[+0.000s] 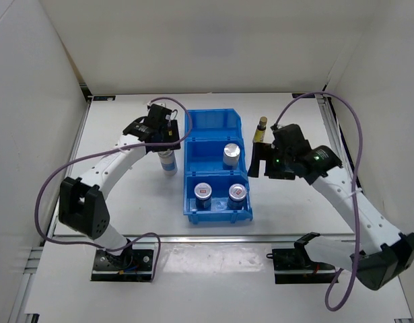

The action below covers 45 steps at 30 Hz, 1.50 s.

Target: Organize the condiment bottles

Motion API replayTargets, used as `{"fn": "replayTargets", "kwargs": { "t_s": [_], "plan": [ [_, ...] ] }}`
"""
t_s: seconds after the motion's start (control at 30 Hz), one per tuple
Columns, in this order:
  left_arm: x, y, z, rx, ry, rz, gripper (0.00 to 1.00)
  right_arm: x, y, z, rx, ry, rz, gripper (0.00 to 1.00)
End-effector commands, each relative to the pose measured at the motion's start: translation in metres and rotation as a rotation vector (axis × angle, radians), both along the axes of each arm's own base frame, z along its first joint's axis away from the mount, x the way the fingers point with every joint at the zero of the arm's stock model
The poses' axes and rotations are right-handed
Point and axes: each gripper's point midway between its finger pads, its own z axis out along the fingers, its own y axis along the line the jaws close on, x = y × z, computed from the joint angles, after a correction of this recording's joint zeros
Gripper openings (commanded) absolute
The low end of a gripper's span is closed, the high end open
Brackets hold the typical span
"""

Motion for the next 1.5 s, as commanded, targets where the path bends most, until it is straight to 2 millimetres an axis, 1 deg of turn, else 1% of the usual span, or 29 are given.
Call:
{"fn": "replayTargets", "kwargs": {
  "t_s": [0.0,0.03,0.07,0.1,0.13,0.27,0.37,0.4,0.57,0.6,0.63,0.7,0.73,0.77,0.8,0.87,0.9,0.93,0.97,1.0,1.03,1.1,1.13,1.2,1.27,1.33,1.37,1.43,1.47],
  "plan": [
    [0.010,0.001,0.002,-0.080,-0.005,-0.022,1.00,-0.007,0.002,0.036,0.081,-0.117,0.035,1.00],
    [0.010,0.002,0.002,-0.089,-0.001,-0.021,1.00,-0.010,0.000,0.042,0.092,-0.137,0.035,1.00],
    [0.011,0.000,-0.003,-0.092,0.015,-0.028,1.00,-0.010,-0.003,0.047,0.090,-0.153,0.026,1.00],
    [0.012,0.004,-0.010,-0.089,0.025,-0.017,1.00,-0.012,-0.007,0.047,0.074,-0.159,0.030,1.00],
    [0.013,0.004,-0.010,-0.089,0.025,-0.016,0.98,-0.011,-0.006,0.052,0.074,-0.175,0.039,1.00],
    [0.012,0.002,-0.013,-0.098,0.036,-0.015,0.84,-0.014,-0.011,0.055,0.054,-0.171,0.040,1.00],
    [0.011,-0.002,-0.014,-0.114,0.043,-0.029,0.68,-0.012,-0.012,0.052,0.038,-0.170,0.042,1.00],
    [0.010,-0.004,-0.010,-0.126,0.037,-0.036,0.61,-0.014,-0.014,0.047,0.028,-0.153,0.042,1.00],
    [0.006,-0.004,-0.002,-0.140,0.021,-0.044,0.46,-0.015,-0.016,0.039,0.011,-0.138,0.037,1.00],
    [0.005,-0.005,0.003,-0.145,0.009,-0.059,0.40,-0.015,-0.016,0.039,0.011,-0.138,0.037,1.00],
    [0.004,-0.005,0.010,-0.148,0.002,-0.060,0.37,-0.016,-0.017,0.036,0.006,-0.130,0.037,1.00],
    [0.005,-0.005,0.034,-0.165,-0.047,-0.063,0.36,-0.017,-0.018,0.034,0.001,-0.122,0.038,1.00],
    [0.003,-0.002,0.043,-0.159,-0.056,-0.056,0.31,-0.017,-0.018,0.034,0.001,-0.122,0.038,1.00],
    [0.006,-0.001,0.061,-0.164,-0.095,-0.051,0.29,-0.017,-0.018,0.034,0.001,-0.122,0.038,1.00],
    [0.006,-0.001,0.075,-0.173,-0.120,-0.053,0.23,-0.017,-0.018,0.034,0.001,-0.122,0.038,1.00],
    [0.002,-0.003,0.094,-0.176,-0.147,-0.059,0.16,-0.017,-0.018,0.034,0.001,-0.122,0.038,1.00],
    [0.005,-0.005,0.113,-0.182,-0.188,-0.060,0.14,-0.017,-0.018,0.034,0.001,-0.122,0.038,1.00],
    [0.003,-0.004,0.126,-0.177,-0.219,-0.055,0.14,-0.018,-0.018,0.031,-0.003,-0.114,0.038,1.00],
    [0.000,-0.012,0.135,-0.172,-0.237,-0.069,0.14,-0.018,-0.018,0.031,-0.003,-0.114,0.038,1.00],
    [-0.002,-0.014,0.151,-0.170,-0.266,-0.070,0.14,-0.018,-0.018,0.031,-0.003,-0.114,0.038,1.00],
    [-0.002,-0.015,0.160,-0.159,-0.293,-0.061,0.14,-0.018,-0.018,0.031,-0.003,-0.114,0.038,1.00],
    [-0.009,-0.026,0.177,-0.180,-0.324,-0.094,0.13,-0.019,-0.019,0.028,-0.008,-0.106,0.038,1.00],
    [-0.010,-0.029,0.177,-0.188,-0.322,-0.097,0.13,-0.020,-0.019,0.030,-0.003,-0.114,0.038,1.00],
    [-0.015,-0.041,0.188,-0.212,-0.342,-0.122,0.12,-0.021,-0.019,0.026,-0.003,-0.103,0.031,1.00],
    [-0.019,-0.054,0.184,-0.222,-0.329,-0.148,0.12,-0.023,-0.021,0.022,-0.013,-0.087,0.031,1.00],
    [-0.017,-0.065,0.177,-0.223,-0.309,-0.162,0.12,-0.024,-0.021,0.022,-0.013,-0.087,0.031,1.00],
    [-0.016,-0.077,0.166,-0.211,-0.280,-0.183,0.12,-0.024,-0.021,0.022,-0.013,-0.087,0.031,1.00],
    [-0.014,-0.087,0.158,-0.199,-0.264,-0.197,0.11,-0.024,-0.021,0.022,-0.013,-0.087,0.031,1.00],
    [-0.013,-0.097,0.150,-0.187,-0.251,-0.212,0.11,-0.024,-0.021,0.022,-0.013,-0.087,0.031,1.00]
  ]
}}
